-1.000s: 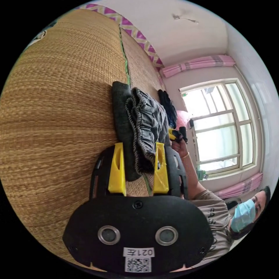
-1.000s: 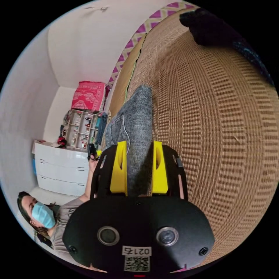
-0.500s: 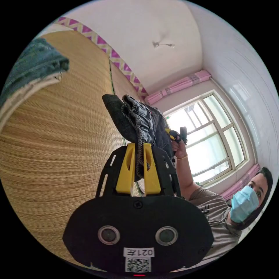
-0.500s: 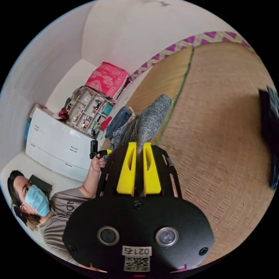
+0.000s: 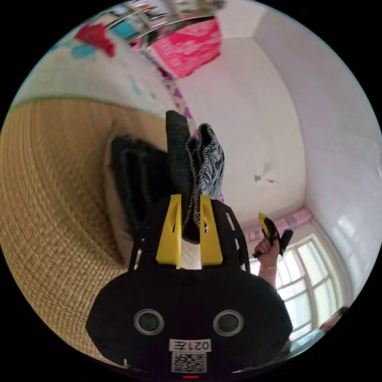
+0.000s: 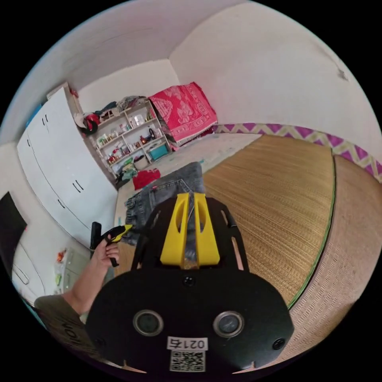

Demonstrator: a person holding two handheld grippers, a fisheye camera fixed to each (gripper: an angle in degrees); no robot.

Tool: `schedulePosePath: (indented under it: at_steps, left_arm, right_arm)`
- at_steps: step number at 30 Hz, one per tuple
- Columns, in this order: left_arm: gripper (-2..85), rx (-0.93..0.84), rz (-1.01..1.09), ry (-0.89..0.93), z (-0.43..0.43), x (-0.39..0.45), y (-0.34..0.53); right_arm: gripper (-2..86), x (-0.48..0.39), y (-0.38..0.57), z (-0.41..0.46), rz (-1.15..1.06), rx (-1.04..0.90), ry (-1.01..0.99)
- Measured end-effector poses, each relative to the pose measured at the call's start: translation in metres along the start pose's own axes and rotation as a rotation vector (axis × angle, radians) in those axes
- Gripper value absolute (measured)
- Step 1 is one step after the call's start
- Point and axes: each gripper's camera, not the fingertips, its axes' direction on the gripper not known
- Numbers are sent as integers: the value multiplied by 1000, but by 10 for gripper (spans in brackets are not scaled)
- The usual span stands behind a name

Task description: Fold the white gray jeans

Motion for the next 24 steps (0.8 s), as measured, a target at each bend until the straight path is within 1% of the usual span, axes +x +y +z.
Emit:
schedulePosePath:
  at_steps: [1, 2, 3, 4, 5, 6, 7, 9, 11, 12, 14, 15, 17, 19, 22, 23, 24]
  left_arm:
    - [62, -6, -87, 72, 1, -47, 4]
    - [57, 33, -121, 230, -8, -76, 12]
    - [53, 39, -118, 279, -13, -82, 16]
    - [43, 20, -80, 272, -21, -78, 24]
    - [32, 6, -36, 227, -31, -66, 34]
    - [22, 10, -17, 216, -36, -60, 40]
    - [3, 6, 26, 214, -44, -46, 57]
    - [-5, -63, 100, 239, -40, -19, 85]
    - [-8, -175, 225, 219, -19, 26, 139]
    - [-8, -208, 258, 211, -11, 37, 156]
    - [-9, -343, 404, 172, 25, 78, 233]
    - [-9, -374, 440, 158, 35, 87, 253]
    - [-9, -483, 559, 135, 72, 113, 328]
    - [-9, -538, 620, 125, 97, 128, 376]
    - [-10, -589, 650, 133, 133, 142, 438]
    - [-10, -606, 627, 148, 146, 144, 454]
    - [-10, -607, 615, 174, 150, 145, 460]
  right_arm:
    - [10, -5, 9, 11, -20, -40, 20]
    - [4, -7, 26, 18, -41, -76, 35]
    - [2, -6, 37, 19, -50, -96, 41]
    - [-1, 1, 62, 17, -55, -138, 59]
    - [-3, 12, 90, 10, -44, -176, 83]
    - [-4, 18, 104, 4, -37, -187, 90]
    - [-4, 33, 134, -12, -19, -207, 100]
    - [-4, 59, 179, -43, 31, -229, 123]
    - [-2, 93, 238, -98, 102, -224, 142]
    - [-2, 101, 252, -112, 122, -222, 153]
    - [6, 126, 305, -172, 183, -209, 208]
    - [9, 131, 318, -187, 196, -204, 228]
    - [28, 147, 366, -246, 241, -189, 329]
    - [49, 155, 395, -288, 270, -174, 427]
    - [72, 164, 432, -347, 309, -144, 613]
    - [81, 168, 441, -361, 313, -149, 691]
    - [87, 170, 445, -366, 314, -156, 726]
